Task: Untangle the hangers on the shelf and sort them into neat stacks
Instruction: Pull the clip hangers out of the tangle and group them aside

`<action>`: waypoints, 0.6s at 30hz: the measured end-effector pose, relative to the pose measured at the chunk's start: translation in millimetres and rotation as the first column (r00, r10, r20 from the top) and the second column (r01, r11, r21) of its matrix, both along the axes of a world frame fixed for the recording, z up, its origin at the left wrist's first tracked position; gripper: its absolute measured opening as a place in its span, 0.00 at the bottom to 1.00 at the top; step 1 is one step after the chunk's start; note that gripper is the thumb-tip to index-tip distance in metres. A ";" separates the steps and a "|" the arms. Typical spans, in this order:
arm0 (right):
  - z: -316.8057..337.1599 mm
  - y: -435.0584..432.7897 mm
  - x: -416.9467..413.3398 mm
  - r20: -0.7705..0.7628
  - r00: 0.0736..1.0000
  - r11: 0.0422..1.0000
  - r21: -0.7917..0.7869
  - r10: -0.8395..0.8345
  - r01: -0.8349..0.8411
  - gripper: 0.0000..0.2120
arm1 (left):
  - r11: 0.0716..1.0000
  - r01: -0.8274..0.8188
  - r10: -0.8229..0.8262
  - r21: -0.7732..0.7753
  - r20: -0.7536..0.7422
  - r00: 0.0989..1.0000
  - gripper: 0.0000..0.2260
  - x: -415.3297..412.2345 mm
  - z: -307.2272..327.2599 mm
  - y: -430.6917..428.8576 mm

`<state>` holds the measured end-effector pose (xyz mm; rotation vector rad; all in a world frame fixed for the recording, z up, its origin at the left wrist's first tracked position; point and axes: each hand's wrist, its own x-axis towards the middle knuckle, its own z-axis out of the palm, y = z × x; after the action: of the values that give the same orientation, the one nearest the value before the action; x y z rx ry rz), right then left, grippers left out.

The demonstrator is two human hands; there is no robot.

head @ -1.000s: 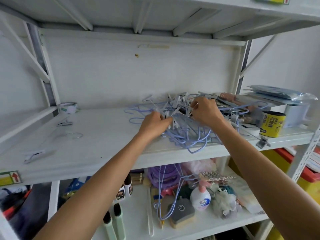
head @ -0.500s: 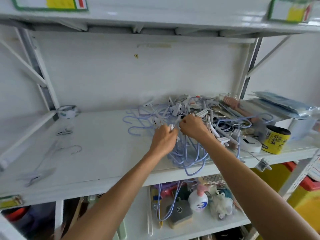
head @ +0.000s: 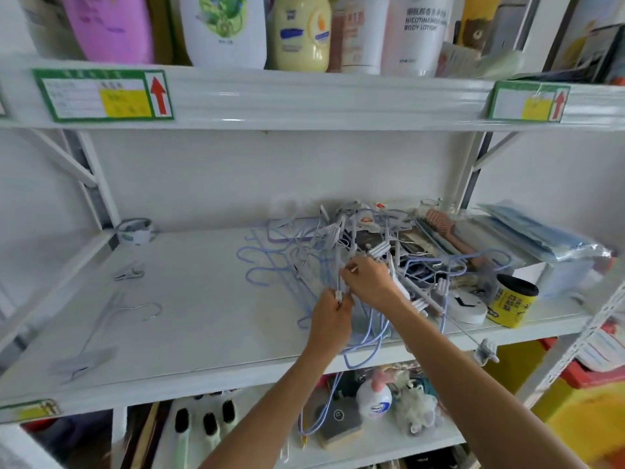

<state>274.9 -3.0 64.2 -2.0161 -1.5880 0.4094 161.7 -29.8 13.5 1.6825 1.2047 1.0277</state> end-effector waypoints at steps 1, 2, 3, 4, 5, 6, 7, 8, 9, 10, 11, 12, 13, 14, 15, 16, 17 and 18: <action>2.6 -5.4 4.1 0.062 0.998 0.997 0.080 -0.025 0.020 0.09 | 1.000 -0.013 0.013 -0.017 0.000 1.000 0.10 2.0 0.0 2.3; 6.2 -12.1 6.4 0.085 0.995 0.986 0.166 -0.051 0.037 0.10 | 0.999 -0.027 0.026 -0.031 -0.010 1.000 0.11 3.5 0.2 4.1; 7.9 -17.7 9.4 0.084 0.995 0.968 0.247 -0.060 0.038 0.10 | 0.999 -0.038 0.037 -0.036 -0.032 0.999 0.12 4.4 0.8 5.2; 8.9 -23.1 12.5 0.077 0.995 0.952 0.304 -0.061 0.035 0.10 | 0.998 -0.047 0.045 -0.038 -0.052 0.998 0.14 4.4 1.1 5.3; 7.5 -27.7 15.7 0.080 0.995 0.937 0.347 -0.064 0.032 0.09 | 0.998 -0.048 0.045 -0.043 -0.070 0.996 0.14 3.8 0.5 3.2; 8.4 -29.3 20.4 0.098 0.992 0.925 0.379 -0.075 0.033 0.08 | 0.998 -0.047 0.043 -0.044 -0.099 0.994 0.13 4.1 3.1 2.6; 7.4 -32.3 26.6 0.115 0.988 0.924 0.379 -0.100 0.049 0.07 | 0.996 -0.056 0.046 -0.067 -0.145 0.988 0.11 4.9 4.6 0.1; 6.3 -35.8 31.8 0.155 0.974 0.930 0.353 -0.165 0.102 0.07 | 0.993 -0.067 0.048 -0.097 -0.186 0.981 0.09 4.8 6.0 -1.3; 5.0 -39.2 39.3 0.223 0.941 0.929 0.327 -0.253 0.173 0.10 | 0.991 -0.060 0.035 -0.119 -0.206 0.978 0.08 5.5 9.9 -1.5; 1.2 -42.7 45.8 0.303 0.893 0.927 0.279 -0.332 0.250 0.16 | 0.988 -0.046 0.014 -0.148 -0.214 0.977 0.08 5.5 12.5 -2.8; -2.6 -42.5 47.2 0.364 0.847 0.918 0.240 -0.387 0.316 0.23 | 0.986 -0.035 0.000 -0.166 -0.205 0.979 0.08 3.2 14.4 -1.5; -4.4 -43.1 49.1 0.386 0.818 0.904 0.207 -0.426 0.373 0.29 | 0.982 -0.025 -0.012 -0.187 -0.191 0.981 0.09 2.5 17.4 0.5; -5.2 -44.6 50.6 0.372 0.808 0.890 0.195 -0.457 0.413 0.31 | 0.978 -0.026 -0.011 -0.205 -0.178 0.984 0.09 1.5 20.1 2.3; -7.5 -47.1 53.0 0.335 0.812 0.878 0.208 -0.478 0.431 0.29 | 0.977 -0.037 0.001 -0.209 -0.171 0.985 0.10 -1.9 19.8 4.2; -9.1 -54.0 57.2 0.287 0.816 0.862 0.234 -0.502 0.449 0.25 | 0.979 -0.048 0.011 -0.198 -0.186 0.983 0.09 -5.1 19.5 4.1; -10.5 -64.1 66.7 0.259 0.808 0.846 0.232 -0.529 0.480 0.20 | 0.983 -0.057 0.018 -0.172 -0.223 0.975 0.09 -5.9 19.3 4.3; -11.5 -76.9 79.0 0.276 0.790 0.837 0.195 -0.547 0.511 0.17 | 0.989 -0.063 0.025 -0.135 -0.266 0.964 0.10 -5.3 19.2 5.5; -14.0 -89.1 90.7 0.323 0.783 0.843 0.121 -0.532 0.524 0.16 | 0.993 -0.068 0.035 -0.095 -0.312 0.950 0.11 -4.7 19.0 6.1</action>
<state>365.6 -92.2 50.2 -2.4947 -1.1037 -0.1937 156.9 -23.7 32.5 1.7812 1.4845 0.7323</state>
